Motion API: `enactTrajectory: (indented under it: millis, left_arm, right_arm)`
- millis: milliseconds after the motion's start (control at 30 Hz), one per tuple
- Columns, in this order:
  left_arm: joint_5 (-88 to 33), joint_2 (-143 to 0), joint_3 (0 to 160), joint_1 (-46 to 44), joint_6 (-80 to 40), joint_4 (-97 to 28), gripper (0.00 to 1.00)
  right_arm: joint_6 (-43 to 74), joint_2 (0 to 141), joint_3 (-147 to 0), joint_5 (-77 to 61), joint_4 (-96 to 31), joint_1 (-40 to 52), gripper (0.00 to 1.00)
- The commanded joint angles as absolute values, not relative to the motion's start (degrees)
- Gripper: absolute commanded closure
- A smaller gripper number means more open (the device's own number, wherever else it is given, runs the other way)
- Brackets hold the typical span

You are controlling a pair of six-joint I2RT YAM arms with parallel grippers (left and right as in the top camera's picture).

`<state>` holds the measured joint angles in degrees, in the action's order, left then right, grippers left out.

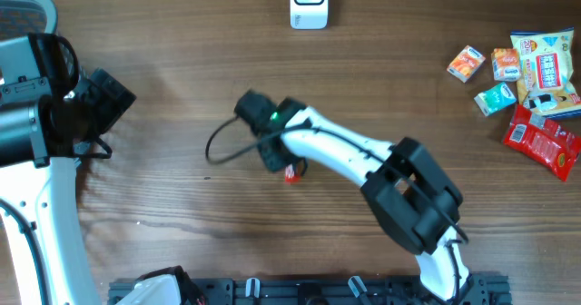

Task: Scan the item barcode
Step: 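Carry the Nescafe stick up to the white scanner with the right gripper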

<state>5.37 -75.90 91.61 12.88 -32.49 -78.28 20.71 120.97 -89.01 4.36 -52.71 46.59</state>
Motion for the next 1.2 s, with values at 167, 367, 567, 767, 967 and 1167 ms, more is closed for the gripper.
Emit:
enactTrajectory:
  millis: [167,367,567,767,967,1167]
  left_arm:
    - [6.31,-75.75,92.05,13.19,-33.30,-78.30,0.00]
    - [6.31,-75.75,92.05,13.19,-33.30,-78.30,0.00]
    - [6.31,-75.75,92.05,13.19,-33.30,-78.28,0.00]
    - [6.31,-75.75,92.05,13.19,-33.30,-78.28,0.00]
    - [6.31,-75.75,92.05,13.19,-33.30,-78.28,0.00]
    - [6.31,-75.75,92.05,13.19,-33.30,-78.30,0.00]
  right_arm:
    - [9.61,121.60,-103.72,11.00,-43.99,36.14,0.96]
    - [8.99,121.82,-104.36,10.96,-28.56,30.46,0.96]
    - [9.21,122.43,-104.36,10.70,-14.04,26.57,0.96]
    - [13.52,124.92,-104.38,10.02,-4.10,24.51,0.96]
    - [19.38,128.31,-105.19,5.52,1.78,21.93,0.96]
    - [22.65,132.68,-105.16,5.67,6.87,20.75,0.96]
